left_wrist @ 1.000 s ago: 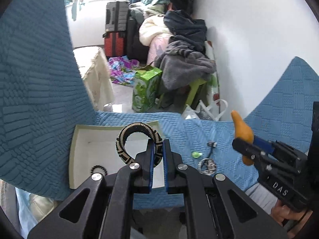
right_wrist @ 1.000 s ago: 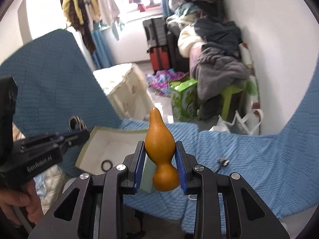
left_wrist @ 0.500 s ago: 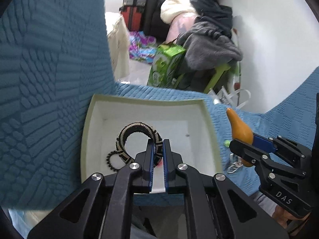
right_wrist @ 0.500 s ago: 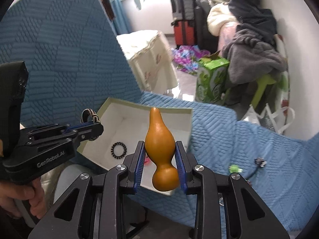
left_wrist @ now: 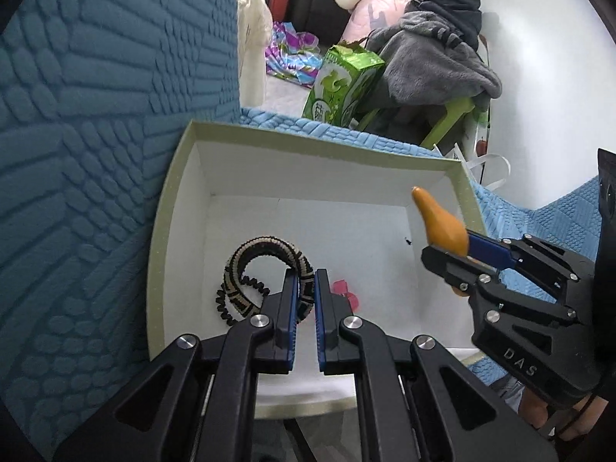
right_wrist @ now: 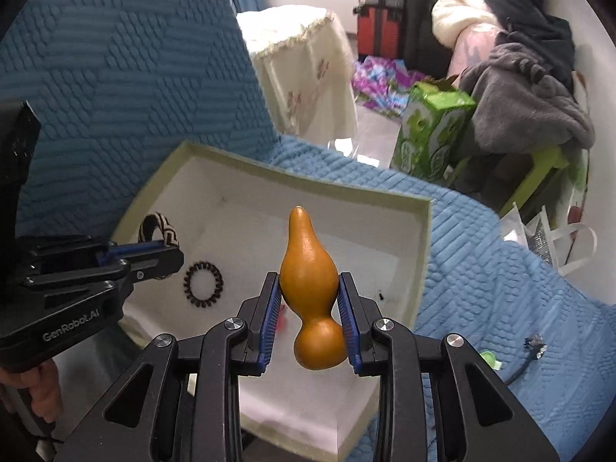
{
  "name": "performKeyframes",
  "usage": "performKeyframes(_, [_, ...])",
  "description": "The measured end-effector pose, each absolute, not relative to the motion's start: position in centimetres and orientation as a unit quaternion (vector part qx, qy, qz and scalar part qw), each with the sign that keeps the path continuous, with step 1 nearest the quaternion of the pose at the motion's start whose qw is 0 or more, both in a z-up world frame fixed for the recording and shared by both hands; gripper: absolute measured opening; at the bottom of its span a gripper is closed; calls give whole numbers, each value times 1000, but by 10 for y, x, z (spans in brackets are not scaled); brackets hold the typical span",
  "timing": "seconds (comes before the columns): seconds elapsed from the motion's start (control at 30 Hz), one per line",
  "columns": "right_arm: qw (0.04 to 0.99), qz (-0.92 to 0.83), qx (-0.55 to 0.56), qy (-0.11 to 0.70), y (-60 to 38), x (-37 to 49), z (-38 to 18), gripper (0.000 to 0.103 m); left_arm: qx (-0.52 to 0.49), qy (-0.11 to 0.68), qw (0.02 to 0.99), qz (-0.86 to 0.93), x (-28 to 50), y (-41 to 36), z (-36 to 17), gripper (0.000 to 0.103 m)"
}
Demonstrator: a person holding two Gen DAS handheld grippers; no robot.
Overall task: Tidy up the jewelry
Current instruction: 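Carry the bangle and orange gourd into the green box and release both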
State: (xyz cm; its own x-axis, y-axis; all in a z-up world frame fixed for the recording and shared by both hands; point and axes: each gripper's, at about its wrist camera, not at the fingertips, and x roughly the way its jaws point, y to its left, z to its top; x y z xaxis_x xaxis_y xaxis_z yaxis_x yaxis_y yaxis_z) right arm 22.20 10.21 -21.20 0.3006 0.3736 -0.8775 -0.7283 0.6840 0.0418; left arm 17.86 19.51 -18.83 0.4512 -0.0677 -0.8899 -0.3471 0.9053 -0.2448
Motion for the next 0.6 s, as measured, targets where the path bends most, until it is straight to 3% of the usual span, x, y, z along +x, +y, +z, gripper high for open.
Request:
performKeyframes(0.4, [761, 369, -176, 504, 105, 221, -222, 28, -199, 501, 837, 93, 169, 199, -172, 9])
performKeyframes(0.43, [763, 370, -171, 502, 103, 219, -218, 28, -204, 494, 840, 97, 165, 199, -166, 11])
performKeyframes(0.53, [772, 366, -169, 492, 97, 215, -205, 30, -210, 476, 849, 93, 157, 198, -151, 32])
performKeyframes(0.6, [775, 370, -161, 486, 92, 212, -194, 31, -204, 467, 855, 99, 151, 195, -141, 34])
